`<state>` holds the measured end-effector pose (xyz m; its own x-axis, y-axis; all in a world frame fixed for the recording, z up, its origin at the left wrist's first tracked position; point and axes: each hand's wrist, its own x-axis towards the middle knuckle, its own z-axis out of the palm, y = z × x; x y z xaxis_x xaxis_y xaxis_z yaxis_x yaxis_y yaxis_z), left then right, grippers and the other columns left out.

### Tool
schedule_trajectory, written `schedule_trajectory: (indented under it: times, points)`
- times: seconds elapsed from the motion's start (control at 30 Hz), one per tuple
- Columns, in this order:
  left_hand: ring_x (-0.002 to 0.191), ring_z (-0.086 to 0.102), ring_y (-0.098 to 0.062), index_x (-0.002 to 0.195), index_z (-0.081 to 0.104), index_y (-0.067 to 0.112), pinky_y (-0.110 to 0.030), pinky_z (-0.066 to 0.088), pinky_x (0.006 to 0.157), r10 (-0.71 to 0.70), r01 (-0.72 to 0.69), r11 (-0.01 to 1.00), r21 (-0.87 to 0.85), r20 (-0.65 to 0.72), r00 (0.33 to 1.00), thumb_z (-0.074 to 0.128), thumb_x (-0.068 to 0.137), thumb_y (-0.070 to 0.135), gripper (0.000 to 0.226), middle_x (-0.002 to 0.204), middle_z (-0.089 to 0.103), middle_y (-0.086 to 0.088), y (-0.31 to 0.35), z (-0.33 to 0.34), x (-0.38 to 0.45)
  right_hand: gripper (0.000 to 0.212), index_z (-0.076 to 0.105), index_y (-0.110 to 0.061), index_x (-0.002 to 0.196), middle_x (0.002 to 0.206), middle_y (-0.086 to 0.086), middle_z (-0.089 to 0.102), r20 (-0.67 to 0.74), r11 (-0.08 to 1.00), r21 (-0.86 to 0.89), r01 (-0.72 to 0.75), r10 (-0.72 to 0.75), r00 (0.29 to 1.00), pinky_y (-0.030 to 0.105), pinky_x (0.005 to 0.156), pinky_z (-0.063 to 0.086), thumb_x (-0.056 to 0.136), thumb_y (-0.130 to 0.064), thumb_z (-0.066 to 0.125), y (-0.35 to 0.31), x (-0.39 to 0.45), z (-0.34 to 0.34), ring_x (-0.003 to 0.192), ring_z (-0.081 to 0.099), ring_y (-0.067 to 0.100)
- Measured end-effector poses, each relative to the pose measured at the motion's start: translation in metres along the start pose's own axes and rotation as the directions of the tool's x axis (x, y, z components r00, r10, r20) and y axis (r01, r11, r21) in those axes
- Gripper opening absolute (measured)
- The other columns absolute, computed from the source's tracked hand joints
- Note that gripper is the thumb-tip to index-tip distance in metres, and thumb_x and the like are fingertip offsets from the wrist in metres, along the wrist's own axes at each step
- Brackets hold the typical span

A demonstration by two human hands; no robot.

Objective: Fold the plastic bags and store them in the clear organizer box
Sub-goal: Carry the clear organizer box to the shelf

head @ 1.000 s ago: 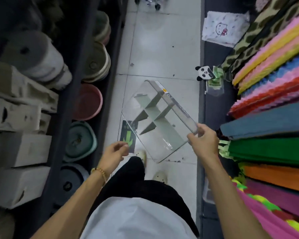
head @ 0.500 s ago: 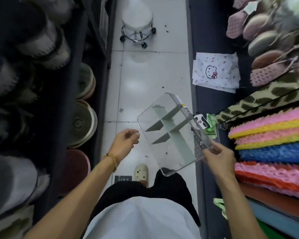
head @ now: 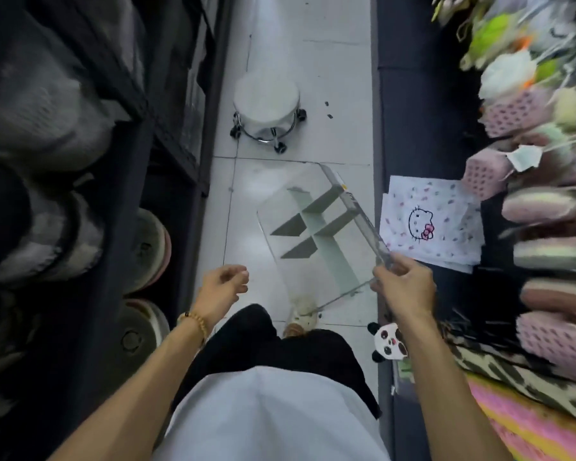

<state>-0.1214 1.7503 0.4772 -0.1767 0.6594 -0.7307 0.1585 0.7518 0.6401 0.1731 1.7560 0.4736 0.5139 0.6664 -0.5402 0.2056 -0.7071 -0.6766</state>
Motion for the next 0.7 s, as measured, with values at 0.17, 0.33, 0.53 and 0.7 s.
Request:
schedule_trajectory:
  times: [0.17,0.33,0.53,0.7]
  points:
    - [0.091,0.064,-0.022,0.102,0.064,0.013,-0.029,0.049,0.077,-0.056,0.054,0.997,-0.06,-0.036,0.998,0.057,0.093,0.017,0.012,0.108,0.067,-0.013,0.08,-0.019,0.082,0.057,0.059,-0.02,0.13,0.093,-0.002,0.067,0.081,0.994,-0.06,0.095,-0.09,0.993,0.041,0.083,0.057,0.073,-0.023,0.068,-0.131,0.092,0.053,0.081,0.07,0.022]
    - [0.087,0.064,-0.017,0.102,0.063,0.014,-0.025,0.049,0.074,-0.023,0.023,1.0,-0.01,0.01,1.0,0.056,0.093,0.017,0.011,0.104,0.068,-0.008,0.187,-0.024,0.199,0.056,0.056,-0.022,0.132,0.103,0.002,0.066,0.058,0.99,-0.094,0.109,-0.104,0.993,0.033,0.077,0.055,0.077,-0.026,0.066,-0.219,0.183,0.105,0.086,0.068,0.021]
    - [0.088,0.067,-0.014,0.102,0.062,0.018,-0.029,0.052,0.08,0.072,-0.112,0.975,0.194,0.198,0.978,0.056,0.093,0.02,0.011,0.101,0.068,-0.004,0.345,0.008,0.314,0.051,0.059,-0.02,0.13,0.106,0.0,0.065,-0.125,0.993,0.016,-0.116,0.117,0.985,0.034,0.081,0.053,0.08,-0.024,0.067,-0.276,0.252,0.108,0.089,0.068,0.023]
    - [0.082,0.065,-0.011,0.102,0.062,0.016,-0.027,0.051,0.077,0.126,-0.243,0.931,0.271,0.385,0.914,0.056,0.093,0.021,0.011,0.095,0.068,-0.001,0.45,0.085,0.38,0.051,0.06,-0.019,0.127,0.087,-0.014,0.059,-0.278,0.942,0.23,-0.245,0.305,0.911,0.044,0.082,0.055,0.077,-0.022,0.068,-0.285,0.295,0.083,0.083,0.07,0.024]
